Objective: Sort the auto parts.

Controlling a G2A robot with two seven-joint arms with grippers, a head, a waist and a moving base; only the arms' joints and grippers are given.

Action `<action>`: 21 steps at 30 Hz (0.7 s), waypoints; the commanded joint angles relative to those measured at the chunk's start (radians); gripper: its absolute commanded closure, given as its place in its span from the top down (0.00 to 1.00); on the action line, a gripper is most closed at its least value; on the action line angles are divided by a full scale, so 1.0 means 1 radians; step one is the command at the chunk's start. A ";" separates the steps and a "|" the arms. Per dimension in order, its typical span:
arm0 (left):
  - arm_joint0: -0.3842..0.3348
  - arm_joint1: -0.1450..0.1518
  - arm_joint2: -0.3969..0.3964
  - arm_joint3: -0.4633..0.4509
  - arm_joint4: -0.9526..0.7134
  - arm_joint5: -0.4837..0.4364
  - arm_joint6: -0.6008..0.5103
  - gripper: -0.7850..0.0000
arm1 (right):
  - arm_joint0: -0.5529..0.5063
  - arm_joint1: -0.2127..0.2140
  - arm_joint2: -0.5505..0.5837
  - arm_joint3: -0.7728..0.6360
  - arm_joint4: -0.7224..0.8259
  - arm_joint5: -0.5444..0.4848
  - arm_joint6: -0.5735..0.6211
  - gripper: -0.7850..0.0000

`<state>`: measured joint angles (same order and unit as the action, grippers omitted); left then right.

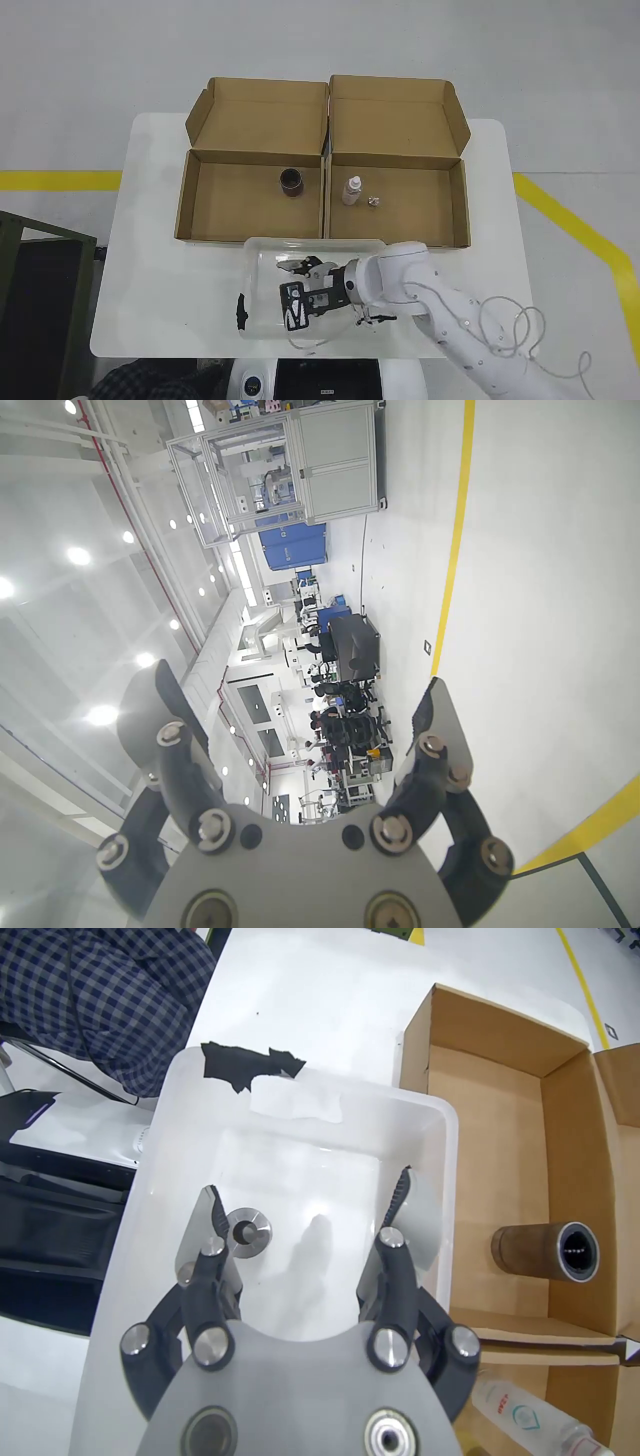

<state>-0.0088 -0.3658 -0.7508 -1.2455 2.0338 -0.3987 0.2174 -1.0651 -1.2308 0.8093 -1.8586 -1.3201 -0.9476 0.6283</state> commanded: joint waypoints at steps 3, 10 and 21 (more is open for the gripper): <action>0.000 0.000 0.000 0.000 0.000 0.000 0.000 1.00 | -0.006 0.003 -0.012 0.014 -0.017 0.002 -0.003 0.80; 0.000 0.000 0.000 0.000 0.000 0.000 0.000 1.00 | -0.008 0.005 -0.033 0.055 -0.040 0.010 -0.016 0.76; 0.000 0.000 0.000 0.000 0.000 0.000 0.000 1.00 | 0.008 0.006 -0.065 0.110 -0.071 -0.002 -0.023 0.75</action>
<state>-0.0088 -0.3658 -0.7508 -1.2455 2.0338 -0.3987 0.2174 -1.0599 -1.2244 0.7484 -1.7554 -1.3883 -0.9472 0.6057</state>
